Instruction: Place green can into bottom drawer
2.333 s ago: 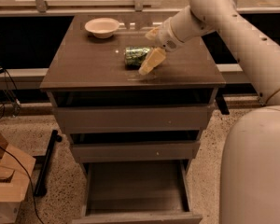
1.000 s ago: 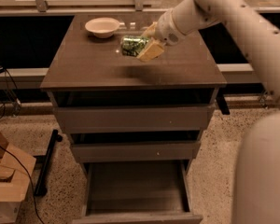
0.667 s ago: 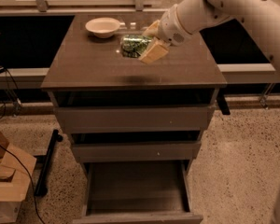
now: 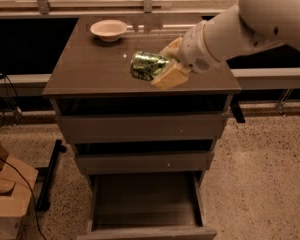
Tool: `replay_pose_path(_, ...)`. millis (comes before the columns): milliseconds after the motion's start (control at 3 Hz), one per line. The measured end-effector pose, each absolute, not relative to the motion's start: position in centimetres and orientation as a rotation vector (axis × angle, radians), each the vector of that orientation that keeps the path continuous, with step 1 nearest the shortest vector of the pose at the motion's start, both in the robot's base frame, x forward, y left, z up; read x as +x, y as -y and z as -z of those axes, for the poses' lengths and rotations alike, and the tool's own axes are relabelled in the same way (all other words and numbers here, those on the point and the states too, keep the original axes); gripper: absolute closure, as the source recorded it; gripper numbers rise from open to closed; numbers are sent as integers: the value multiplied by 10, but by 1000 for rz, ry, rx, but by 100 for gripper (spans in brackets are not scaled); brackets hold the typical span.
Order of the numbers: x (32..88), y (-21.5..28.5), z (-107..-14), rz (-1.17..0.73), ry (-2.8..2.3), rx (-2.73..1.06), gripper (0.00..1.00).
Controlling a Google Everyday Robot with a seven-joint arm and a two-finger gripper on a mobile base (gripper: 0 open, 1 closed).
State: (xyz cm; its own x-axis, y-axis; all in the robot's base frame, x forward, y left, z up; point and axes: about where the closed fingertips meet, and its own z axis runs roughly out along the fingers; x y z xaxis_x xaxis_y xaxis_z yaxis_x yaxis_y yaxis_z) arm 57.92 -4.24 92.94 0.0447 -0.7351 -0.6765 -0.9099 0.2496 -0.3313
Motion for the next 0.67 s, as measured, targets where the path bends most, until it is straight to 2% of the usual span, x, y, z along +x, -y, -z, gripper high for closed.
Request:
replay_pose_path(333, 535, 40, -902, -367, -1806, -1402, 100)
replay_pose_path(667, 509, 34, -802, -558, -1971, -1255, 100)
